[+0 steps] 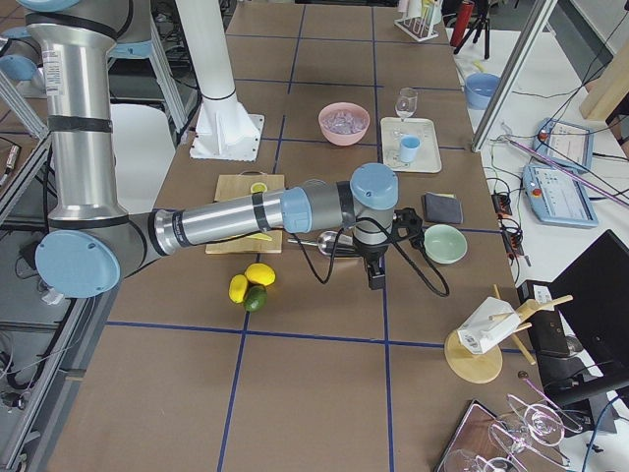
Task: Put ice in cup with scoop
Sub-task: 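Move left gripper toward the pink bowl while right gripper approaches the metal scoop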
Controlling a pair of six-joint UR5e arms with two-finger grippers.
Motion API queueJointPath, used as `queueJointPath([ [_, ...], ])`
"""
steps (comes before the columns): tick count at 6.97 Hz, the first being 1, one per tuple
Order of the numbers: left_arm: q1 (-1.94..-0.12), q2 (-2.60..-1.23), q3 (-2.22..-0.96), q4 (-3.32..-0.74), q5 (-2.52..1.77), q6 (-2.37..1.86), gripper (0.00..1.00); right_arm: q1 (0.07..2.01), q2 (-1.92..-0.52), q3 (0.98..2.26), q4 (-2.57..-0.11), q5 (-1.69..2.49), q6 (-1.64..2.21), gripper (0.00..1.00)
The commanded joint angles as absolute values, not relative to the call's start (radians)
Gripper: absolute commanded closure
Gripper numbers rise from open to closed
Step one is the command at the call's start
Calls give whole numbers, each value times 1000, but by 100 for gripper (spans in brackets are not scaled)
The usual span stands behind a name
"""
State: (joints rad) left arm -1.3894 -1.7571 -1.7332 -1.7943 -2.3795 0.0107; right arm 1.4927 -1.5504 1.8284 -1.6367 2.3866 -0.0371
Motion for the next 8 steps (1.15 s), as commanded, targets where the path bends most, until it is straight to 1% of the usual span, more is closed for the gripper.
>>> queueJointPath([
  [1,-1283,-1809,-1785,-1813,-2413,-2,0,1401,-1548,1841,-1625,2388,164,0],
  [2,-1187,-1840,-1793,-1812,-2405,-6,0,1360,-1546,1861,-1547,2385,305,0],
  [3,-1149,-1868,-1795,-1812,-2413,-6,0,1292,-1546,1862,-1452,2384,460,0],
  [4,-1085,-1902,-1781,-1818,-2414,-8,0,1237,-1546,1861,-1409,2378,519,0],
  [5,-1019,-1914,-1772,-1875,-2410,-6,0,1183,-1548,1865,-1404,2335,563,0],
  [6,-979,-1913,-1767,-1987,-2407,-9,0,1127,-1592,1931,-1404,2262,662,0],
  [7,-976,-1910,-1766,-2070,-2401,-8,0,1080,-1648,1983,-1398,2223,729,0],
  [8,-971,-1910,-1750,-2091,-2398,1,0,1039,-1719,2003,-1318,2215,802,0],
])
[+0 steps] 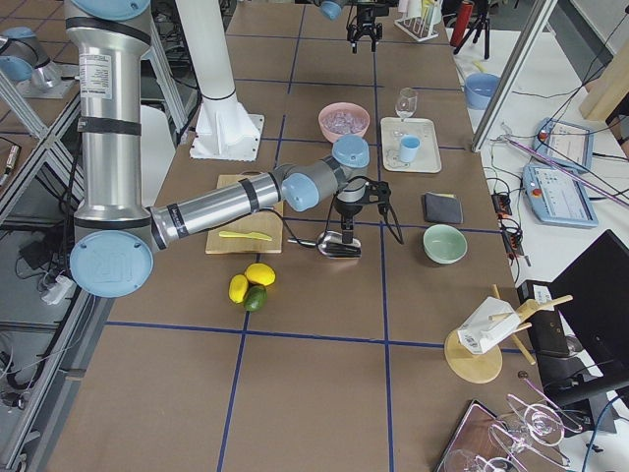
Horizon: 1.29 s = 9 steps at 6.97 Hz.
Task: Put ice in cup with scoop
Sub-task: 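Grasp the metal scoop handle with the right gripper while left gripper waits beside bowl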
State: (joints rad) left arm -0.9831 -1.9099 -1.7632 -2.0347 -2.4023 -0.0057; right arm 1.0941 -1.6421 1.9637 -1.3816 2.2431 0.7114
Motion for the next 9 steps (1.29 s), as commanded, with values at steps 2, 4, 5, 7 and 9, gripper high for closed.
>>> queueJointPath([
  [2,-941,-1892,-1734,-2233,-2381,27,0,924,-1825,2006,-1151,2178,958,0],
  [4,-870,-1867,-1697,-2363,-2296,55,0,789,-1827,2008,-1149,2058,1066,0],
  [5,-852,-1873,-1669,-2373,-2263,54,0,749,-1824,2002,-1147,2016,1080,0],
  [7,-842,-1878,-1648,-2373,-2260,52,0,729,-1790,1974,-1157,2014,1078,0],
  [9,-833,-1878,-1646,-2375,-2261,51,0,713,-1786,1947,-1157,2016,1077,10],
])
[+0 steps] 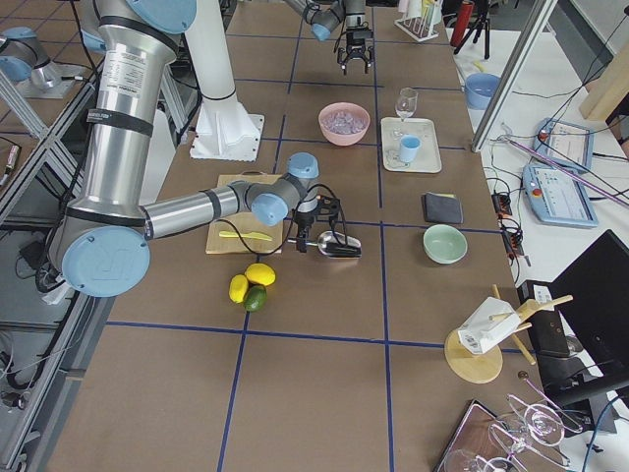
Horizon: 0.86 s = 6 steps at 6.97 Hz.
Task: Put ice in cup with scoop
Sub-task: 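Grasp the metal scoop handle with the right gripper while left gripper waits beside bowl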
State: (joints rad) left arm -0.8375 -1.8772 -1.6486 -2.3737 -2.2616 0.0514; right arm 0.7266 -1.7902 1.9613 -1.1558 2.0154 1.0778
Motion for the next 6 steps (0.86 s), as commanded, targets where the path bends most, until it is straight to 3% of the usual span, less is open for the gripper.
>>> queueJointPath([
  [1,-833,-1878,-1646,-2375,-2261,52,0,707,-1784,1939,-1155,2017,1075,22],
  [2,-833,-1876,-1643,-2375,-2261,54,0,709,-1784,1936,-1152,2020,1065,49],
  [3,-833,-1876,-1640,-2375,-2260,54,0,707,-1783,1930,-1152,2022,1062,60],
  [6,-833,-1876,-1640,-2375,-2261,55,0,701,-1783,1925,-1151,2022,1062,60],
])
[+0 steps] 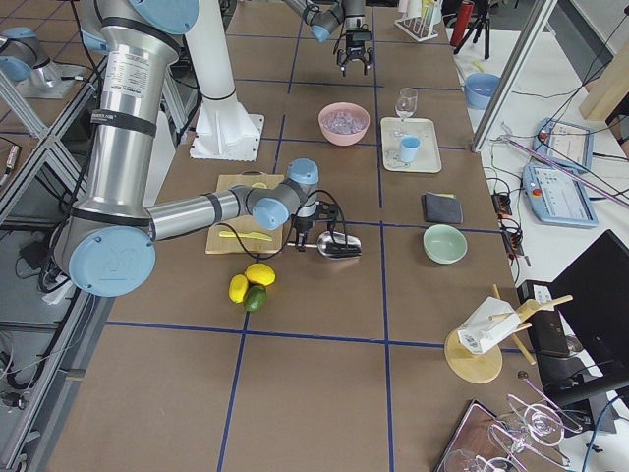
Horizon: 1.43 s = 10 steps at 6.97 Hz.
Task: Put ice in cup with scoop
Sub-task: 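Grasp the metal scoop handle with the right gripper while left gripper waits beside bowl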
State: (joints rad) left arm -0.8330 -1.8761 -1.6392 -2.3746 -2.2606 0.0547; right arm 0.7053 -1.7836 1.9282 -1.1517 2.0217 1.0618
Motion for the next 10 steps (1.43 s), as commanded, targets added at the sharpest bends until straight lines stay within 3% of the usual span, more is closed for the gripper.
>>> queueJointPath([
  [1,-833,-1876,-1640,-2375,-2261,55,0,700,-1782,1922,-1152,2022,1062,58],
  [4,-833,-1878,-1644,-2375,-2261,55,0,692,-1781,1911,-1149,2025,1060,58],
  [6,-833,-1878,-1644,-2375,-2261,55,0,693,-1764,1911,-1149,2029,1058,100],
  [8,-833,-1878,-1649,-2375,-2261,55,0,703,-1763,1940,-1147,2028,1060,100],
  [10,-833,-1878,-1660,-2375,-2261,54,0,768,-1744,2092,-1154,2022,1066,100],
])
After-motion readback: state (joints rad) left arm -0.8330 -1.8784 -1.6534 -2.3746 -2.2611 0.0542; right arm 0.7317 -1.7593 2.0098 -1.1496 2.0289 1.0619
